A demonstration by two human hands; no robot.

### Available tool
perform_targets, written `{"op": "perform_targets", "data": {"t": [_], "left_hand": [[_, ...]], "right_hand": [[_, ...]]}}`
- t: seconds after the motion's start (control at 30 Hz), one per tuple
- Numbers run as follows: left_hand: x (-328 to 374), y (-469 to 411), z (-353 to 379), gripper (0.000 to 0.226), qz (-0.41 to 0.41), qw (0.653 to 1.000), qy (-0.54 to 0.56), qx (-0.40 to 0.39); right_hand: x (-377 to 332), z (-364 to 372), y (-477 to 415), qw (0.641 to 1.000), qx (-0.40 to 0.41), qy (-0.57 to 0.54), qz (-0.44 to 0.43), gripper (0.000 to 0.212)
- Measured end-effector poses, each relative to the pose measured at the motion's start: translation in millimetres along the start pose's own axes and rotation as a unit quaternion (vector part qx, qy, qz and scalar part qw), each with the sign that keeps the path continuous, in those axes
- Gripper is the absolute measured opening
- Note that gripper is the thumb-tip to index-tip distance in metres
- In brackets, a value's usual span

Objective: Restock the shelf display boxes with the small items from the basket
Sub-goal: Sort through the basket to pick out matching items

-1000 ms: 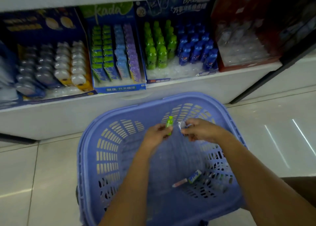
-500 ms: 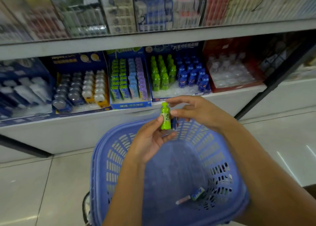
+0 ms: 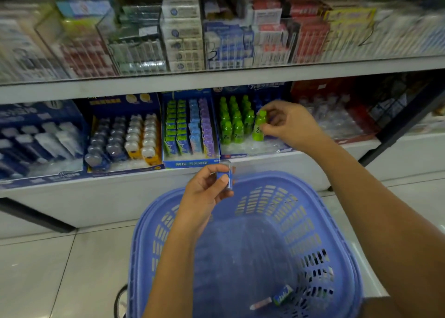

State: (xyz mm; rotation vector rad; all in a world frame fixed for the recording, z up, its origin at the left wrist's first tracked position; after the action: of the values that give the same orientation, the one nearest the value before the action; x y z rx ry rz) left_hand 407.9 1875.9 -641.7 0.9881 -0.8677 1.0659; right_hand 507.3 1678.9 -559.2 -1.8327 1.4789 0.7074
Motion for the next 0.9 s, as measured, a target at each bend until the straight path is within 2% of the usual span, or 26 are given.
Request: {"op": "perform_targets", "data": {"t": [0.07,0.2,0.4,0.5,0.7,0.9], "left_hand": [[0,-2,-6,0.020,0.001,1.000,-0.002,0.008],[-3,-5,-17,0.025,0.002,1.000,0.006,0.019],[-4,-8,-20,0.030,0.006,1.000,-0.012,0.012],[-1,-9,-17,0.032,0.021,1.000,-0.022,0.004],[0,-11,-19,0.052,0.019,1.000,-0.005,0.017],[-2,-9,-17,0.023,-0.012,0.998,0.011,0.067]], "right_hand": [[-3,4,-12,0.993,-0.018,0.105,-0.043,0.034],[0,17,-35,0.965,-0.101,0.231,-0.075,0.038],[2,19,-52,0.927,-0.170,0.329,-0.066,0.046],[-2,19,-51,0.920,-0.183,0.339,-0.070,0.046],[-3,24,-48,0.917,-0.198,0.343,-0.048,0.046],[-10,28,-54,0.902,-0.216,0.373,-0.024,0.049]]}}
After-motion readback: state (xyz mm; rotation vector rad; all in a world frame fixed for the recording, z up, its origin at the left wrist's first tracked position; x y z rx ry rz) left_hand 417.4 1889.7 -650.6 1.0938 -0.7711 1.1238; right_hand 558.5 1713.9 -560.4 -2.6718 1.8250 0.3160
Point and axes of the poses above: each hand's wrist, its own y-axis away from the middle knuckle, its own z-axis out of the palm, x = y × z, the point moved 5 cm from there along -y, towards the middle knuckle, and after that the axes turned 3 degrees about -z, right-handed, at the moved point
